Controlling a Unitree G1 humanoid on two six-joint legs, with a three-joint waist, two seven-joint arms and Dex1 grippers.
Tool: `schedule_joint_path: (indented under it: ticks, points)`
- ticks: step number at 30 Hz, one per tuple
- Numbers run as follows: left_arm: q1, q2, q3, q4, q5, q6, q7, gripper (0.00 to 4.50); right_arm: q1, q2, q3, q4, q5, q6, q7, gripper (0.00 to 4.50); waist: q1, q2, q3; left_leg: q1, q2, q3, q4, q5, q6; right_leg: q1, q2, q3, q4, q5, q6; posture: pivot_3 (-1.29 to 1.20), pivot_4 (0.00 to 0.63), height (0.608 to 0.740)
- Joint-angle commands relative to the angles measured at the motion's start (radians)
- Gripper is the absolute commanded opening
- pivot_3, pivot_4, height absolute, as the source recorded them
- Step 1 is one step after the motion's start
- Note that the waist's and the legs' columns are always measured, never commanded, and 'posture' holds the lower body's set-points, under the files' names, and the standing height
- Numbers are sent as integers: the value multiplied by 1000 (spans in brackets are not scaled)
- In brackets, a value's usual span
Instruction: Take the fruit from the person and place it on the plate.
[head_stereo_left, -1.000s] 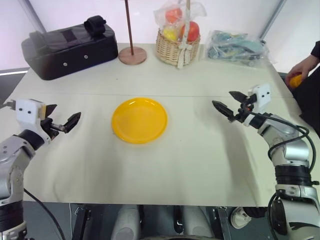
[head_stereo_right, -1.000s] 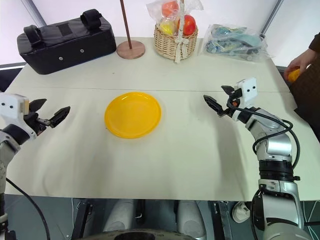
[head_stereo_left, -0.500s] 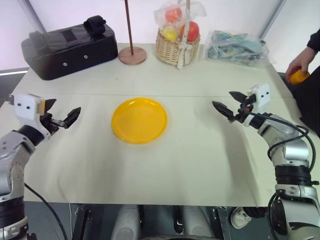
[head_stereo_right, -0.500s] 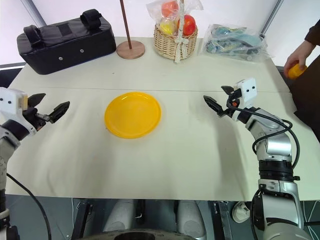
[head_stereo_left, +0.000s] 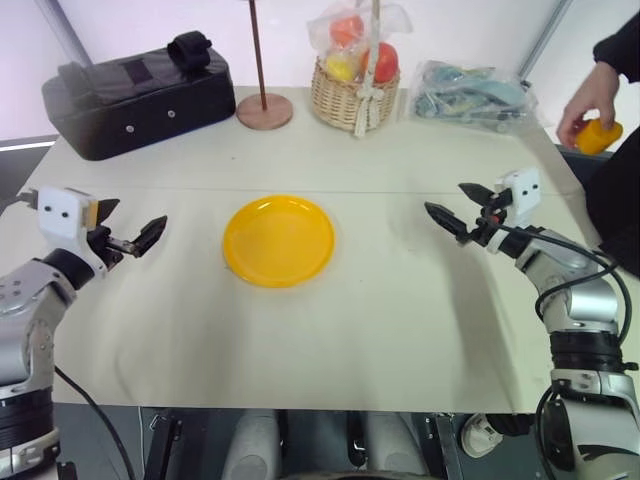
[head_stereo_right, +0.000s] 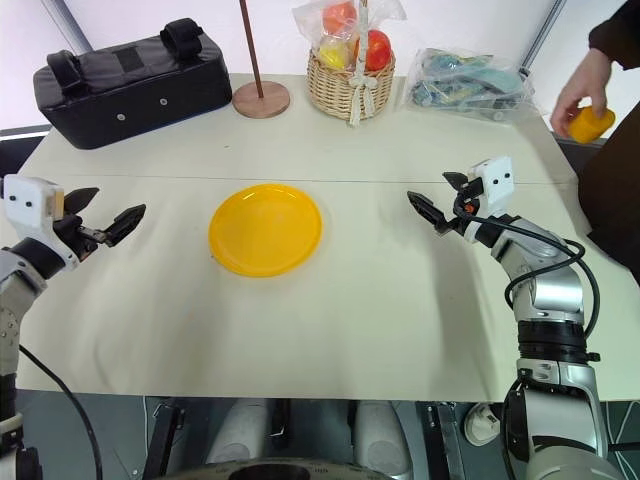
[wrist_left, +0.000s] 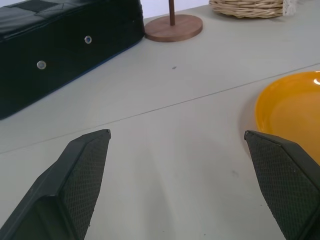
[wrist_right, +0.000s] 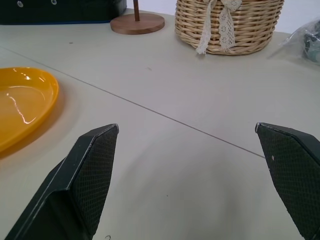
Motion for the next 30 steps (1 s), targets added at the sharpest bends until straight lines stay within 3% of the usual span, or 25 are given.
schedule_joint_path:
  ticks: [1,25,30]
  points:
    - [-15,25,13,-10,5,-21,-1,4500,1,-6,-25,-38,9,-17,-2,4473,0,0,0,0,0,0,0,0,0,0,0,0,0,0,0,0,150,740]
    - [-12,26,-2,-7,15,-22,-5,4500,0,3,-13,-35,-1,-21,-20,4473,0,0,0,0,0,0,0,0,0,0,0,0,0,0,0,0,150,740]
    - [-20,46,23,-83,-92,28,-88,4500,-1,5,-11,-36,-3,-18,-20,4473,0,0,0,0,0,0,0,0,0,0,0,0,0,0,0,0,150,740]
